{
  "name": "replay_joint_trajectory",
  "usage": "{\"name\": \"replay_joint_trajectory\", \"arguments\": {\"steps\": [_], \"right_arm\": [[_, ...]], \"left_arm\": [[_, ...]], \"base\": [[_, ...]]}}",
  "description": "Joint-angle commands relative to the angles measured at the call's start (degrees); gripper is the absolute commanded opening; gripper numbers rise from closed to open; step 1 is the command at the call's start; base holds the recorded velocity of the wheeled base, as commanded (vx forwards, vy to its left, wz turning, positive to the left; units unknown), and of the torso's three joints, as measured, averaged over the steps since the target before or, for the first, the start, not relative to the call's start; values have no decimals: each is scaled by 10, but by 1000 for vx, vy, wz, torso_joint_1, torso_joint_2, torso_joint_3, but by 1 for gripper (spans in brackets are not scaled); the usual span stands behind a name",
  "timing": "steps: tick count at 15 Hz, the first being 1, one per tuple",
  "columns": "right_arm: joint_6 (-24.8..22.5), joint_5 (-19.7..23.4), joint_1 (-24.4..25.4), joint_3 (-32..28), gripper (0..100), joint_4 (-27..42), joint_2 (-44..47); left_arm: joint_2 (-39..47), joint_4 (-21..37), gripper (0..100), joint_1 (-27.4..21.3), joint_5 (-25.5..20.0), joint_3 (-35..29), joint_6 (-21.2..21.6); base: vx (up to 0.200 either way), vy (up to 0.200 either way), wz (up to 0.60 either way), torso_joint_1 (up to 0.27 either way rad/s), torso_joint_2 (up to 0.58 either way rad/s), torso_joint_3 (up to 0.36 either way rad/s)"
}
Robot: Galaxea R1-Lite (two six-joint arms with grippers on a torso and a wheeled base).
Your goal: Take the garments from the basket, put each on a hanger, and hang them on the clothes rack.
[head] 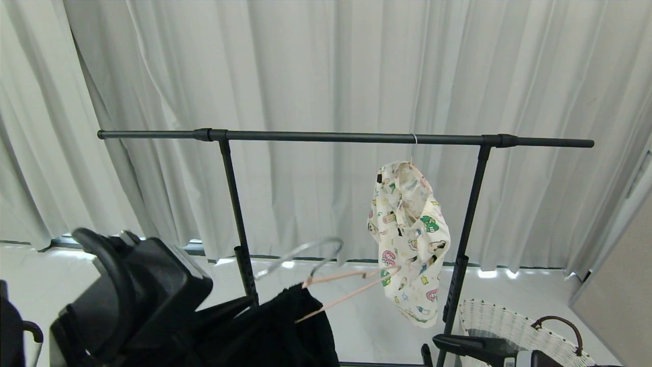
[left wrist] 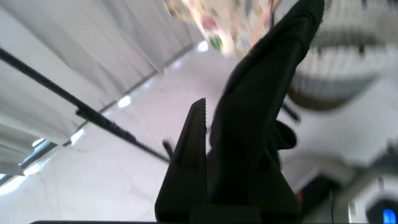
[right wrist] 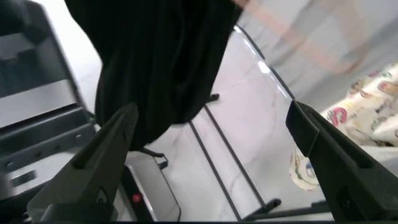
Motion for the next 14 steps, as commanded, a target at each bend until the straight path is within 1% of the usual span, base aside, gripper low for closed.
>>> {"name": "replay_joint_trajectory", "arguments": {"steps": [1, 2, 4, 5, 6, 8, 9, 11, 14], "right_arm": [[2, 0, -20, -10, 100, 0, 23], [4, 0, -28, -22, 100, -1, 36], [33, -1, -38, -54, 100, -1, 62], [62, -15, -41, -87, 100, -1, 86], [80, -42, -41, -110, 100, -1, 108], [124, -81, -39, -136, 100, -1, 149], [136, -90, -39, -143, 100, -1, 163], [140, -90, -42, -158, 100, -1, 179], [140, -90, -43, -163, 100, -1, 199]], "left_arm": [[2, -25, 0, 19, 9, -1, 1], [-1, -35, 0, 20, 15, -2, 1], [-5, -37, 0, 20, 23, -5, 1], [-5, -41, 0, 20, 23, -14, 1], [-5, -48, 0, 19, 23, -24, 2], [-5, -49, 0, 18, 23, -30, 4], [-5, -49, 0, 17, 23, -31, 4], [-5, -49, 0, 13, 23, -37, 4], [-4, -49, 0, 5, 23, -46, 4]], "base": [[0, 0, 0, 0, 0, 0], [0, 0, 0, 0, 0, 0], [0, 0, 0, 0, 0, 0], [0, 0, 0, 0, 0, 0], [0, 0, 0, 0, 0, 0], [0, 0, 0, 0, 0, 0], [0, 0, 0, 0, 0, 0], [0, 0, 0, 0, 0, 0], [0, 0, 0, 0, 0, 0]]}}
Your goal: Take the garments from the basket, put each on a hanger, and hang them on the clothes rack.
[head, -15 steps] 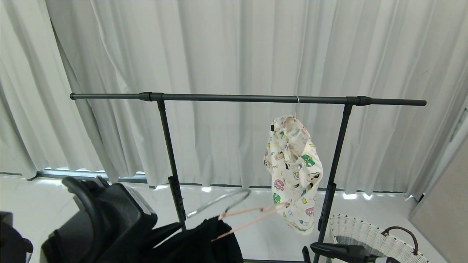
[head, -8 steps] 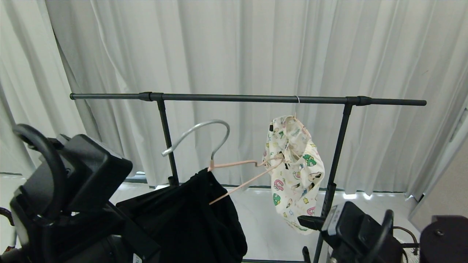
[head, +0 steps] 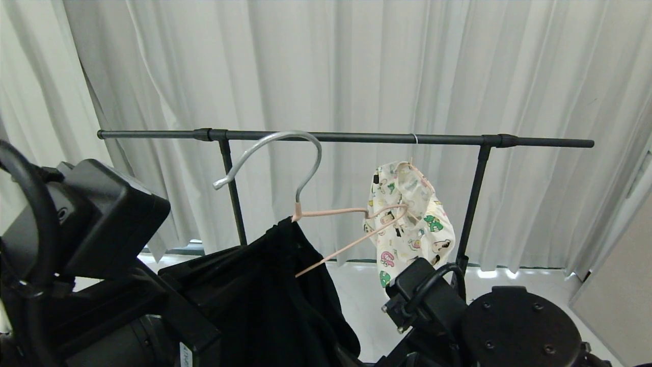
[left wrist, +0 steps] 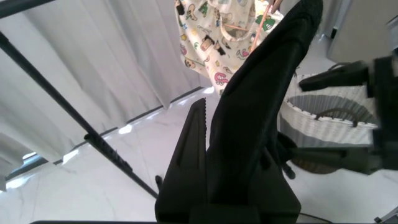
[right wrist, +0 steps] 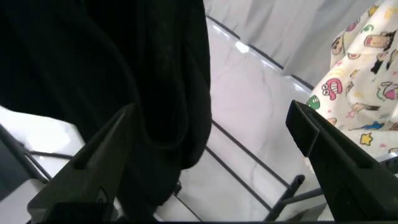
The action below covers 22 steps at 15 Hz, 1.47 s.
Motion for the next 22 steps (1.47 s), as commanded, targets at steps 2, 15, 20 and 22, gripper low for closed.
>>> {"name": "replay_joint_trajectory", "arguments": {"steps": [2, 15, 20, 22], "right_arm": [[0, -1, -29, -2, 100, 0, 31], [-1, 6, -40, 6, 100, -71, 27], [-37, 7, -31, 62, 100, -71, 34], [-38, 5, -53, 71, 100, -69, 32]], "left_arm": [[-2, 0, 0, -3, 0, -2, 0], [-5, 0, 0, -2, 2, 1, 0], [-8, 0, 0, -6, 2, -1, 0], [-12, 0, 0, -14, 5, 5, -2]], "base": [[0, 0, 0, 0, 0, 0], [0, 0, 0, 0, 0, 0], [0, 0, 0, 0, 0, 0], [0, 0, 0, 0, 0, 0]]}}
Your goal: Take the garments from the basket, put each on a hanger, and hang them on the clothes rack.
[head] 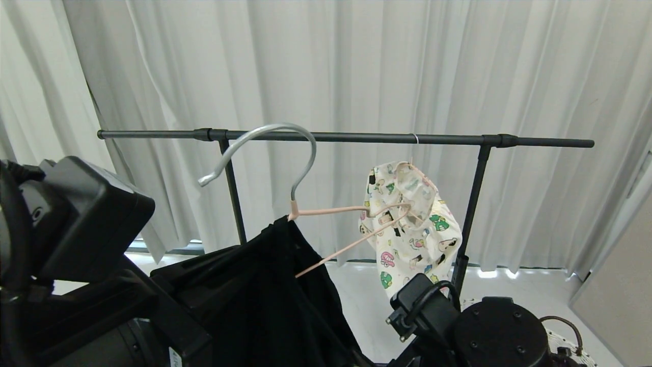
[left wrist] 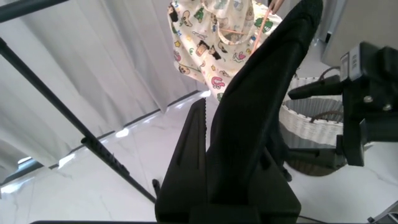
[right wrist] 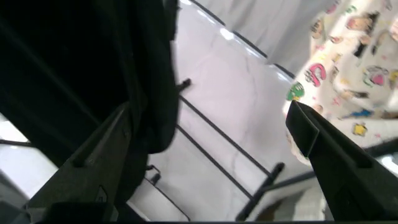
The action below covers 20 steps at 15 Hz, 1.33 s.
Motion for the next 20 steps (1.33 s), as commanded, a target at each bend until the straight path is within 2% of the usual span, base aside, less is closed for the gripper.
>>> {"name": "replay_joint_trajectory", "arguments": {"steps": [1, 4, 5, 7, 11, 15, 17, 19, 20], "right_arm": [[-4, -4, -29, 12, 100, 2, -5], [-30, -21, -93, 22, 100, 3, -19], [-41, -36, -134, 18, 100, 3, -24], [-50, -51, -181, 14, 100, 3, -34], [-75, -52, -248, 13, 100, 0, -41], [-76, -52, -252, 10, 100, -1, -66], [-77, -52, -242, 11, 100, -1, -73], [-77, -52, -212, 19, 100, -1, -78], [-76, -52, -178, 28, 100, -1, -79]], "left_arm": [[-4, 0, 0, -4, 0, 6, 0], [-11, 0, 0, -4, 0, 17, -1], [-21, 0, 0, -7, 0, 40, -1], [-37, 0, 0, -24, 0, 70, -1], [-47, 0, 0, -34, 4, 83, -1], [-46, 0, 0, -33, 12, 147, 2], [-41, 0, 0, -34, 11, 158, 2], [-30, 0, 0, -32, 12, 155, -1], [-29, 0, 0, -29, 11, 146, -2]], "base": [[0, 0, 0, 0, 0, 0], [0, 0, 0, 0, 0, 0], [0, 0, 0, 0, 0, 0], [0, 0, 0, 0, 0, 0], [0, 0, 0, 0, 0, 0], [0, 0, 0, 0, 0, 0], [0, 0, 0, 0, 0, 0], [0, 0, 0, 0, 0, 0], [0, 0, 0, 0, 0, 0]]}}
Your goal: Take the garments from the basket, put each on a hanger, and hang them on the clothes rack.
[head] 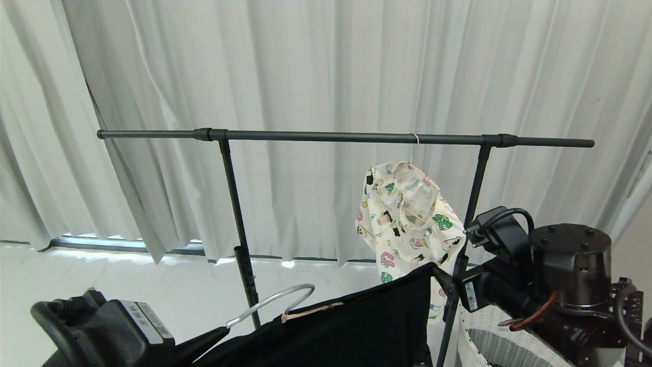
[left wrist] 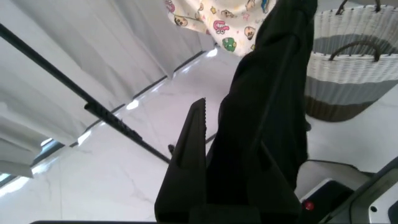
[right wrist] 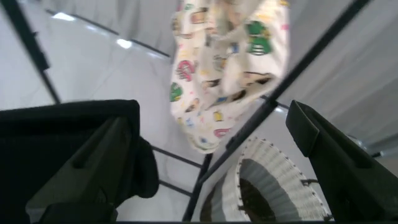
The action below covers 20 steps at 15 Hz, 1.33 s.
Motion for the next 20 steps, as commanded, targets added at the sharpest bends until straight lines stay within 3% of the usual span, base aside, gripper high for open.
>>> {"name": "replay_joint_trajectory", "arguments": {"steps": [1, 4, 5, 7, 11, 13, 14, 15, 16, 20], "right_arm": [[1, 1, 54, 14, 100, -1, -5], [3, 2, 156, 23, 100, -7, -4], [4, 5, 211, 28, 100, -18, -2], [-1, 8, 257, 35, 100, -21, -2], [-37, 57, 246, 38, 100, -21, -21], [-104, 145, 228, 36, 100, -21, -30], [-113, 163, 228, 36, 100, -21, -29], [-152, 219, 228, 30, 100, -20, -21], [-183, 246, 228, 25, 100, -20, -8], [-233, 273, 236, -9, 100, -20, 40]], "left_arm": [[6, -1, 0, 2, -1, -15, -6], [11, -1, 0, 6, 1, -33, -33], [13, -1, 0, 20, 1, -32, -35], [15, -1, 0, 22, 0, -32, -35], [-4, -1, 0, -3, -7, 8, -32], [-55, -1, 0, -19, -79, 28, -26], [-60, -1, 0, -19, -90, 29, -20], [-71, -1, 0, -19, -105, 29, 12], [-71, -1, 0, -22, -110, 30, 35], [-67, -1, 0, -38, -152, 25, 91]], "base": [[0, 0, 0, 0, 0, 0], [0, 0, 0, 0, 0, 0], [0, 0, 0, 0, 0, 0], [0, 0, 0, 0, 0, 0], [0, 0, 0, 0, 0, 0], [0, 0, 0, 0, 0, 0], [0, 0, 0, 0, 0, 0], [0, 0, 0, 0, 0, 0], [0, 0, 0, 0, 0, 0], [0, 0, 0, 0, 0, 0]]}}
